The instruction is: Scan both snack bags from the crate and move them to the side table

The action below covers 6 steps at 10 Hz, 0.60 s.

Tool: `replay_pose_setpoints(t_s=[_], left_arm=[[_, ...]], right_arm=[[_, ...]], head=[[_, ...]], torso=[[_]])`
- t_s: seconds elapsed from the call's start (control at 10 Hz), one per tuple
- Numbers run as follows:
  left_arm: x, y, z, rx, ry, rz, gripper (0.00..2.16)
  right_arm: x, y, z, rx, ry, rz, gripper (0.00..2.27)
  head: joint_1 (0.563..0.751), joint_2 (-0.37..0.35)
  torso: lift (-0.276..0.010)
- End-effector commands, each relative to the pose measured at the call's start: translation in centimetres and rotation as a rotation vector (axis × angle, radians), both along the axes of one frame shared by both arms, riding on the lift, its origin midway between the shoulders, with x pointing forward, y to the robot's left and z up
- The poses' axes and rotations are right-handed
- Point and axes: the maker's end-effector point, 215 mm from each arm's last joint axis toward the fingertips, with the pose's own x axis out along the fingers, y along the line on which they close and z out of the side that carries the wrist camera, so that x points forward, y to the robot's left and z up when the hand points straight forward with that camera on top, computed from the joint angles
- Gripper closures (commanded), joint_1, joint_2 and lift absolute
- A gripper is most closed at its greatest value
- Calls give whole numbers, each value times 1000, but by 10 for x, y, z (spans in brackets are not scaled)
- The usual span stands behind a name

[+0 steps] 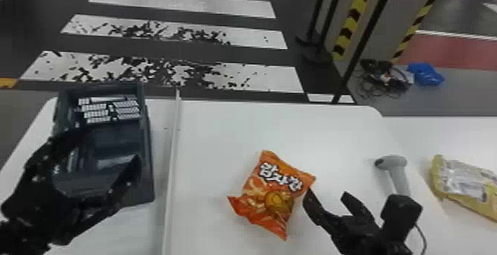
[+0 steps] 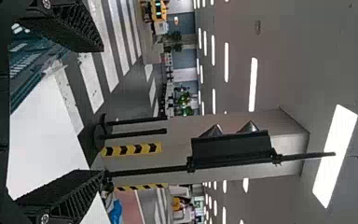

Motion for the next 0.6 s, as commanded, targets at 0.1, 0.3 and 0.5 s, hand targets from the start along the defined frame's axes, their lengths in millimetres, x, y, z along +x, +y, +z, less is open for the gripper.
replay_pose_setpoints(t_s=[0.1, 0.3, 0.5], left_arm=[[-14, 40, -25, -63, 37, 72, 76], [-20, 61, -39, -76, 63, 119, 76], [-22, 69, -50, -84, 87, 134, 76]], right_arm=[[-32, 28, -15, 123, 214, 105, 117], [-41, 42, -9, 171, 256, 152, 117], [-49, 60, -10, 255, 303, 210, 117]], head=[[695, -82], [695, -21], [695, 45]], torso=[[-99], [-99], [-99]])
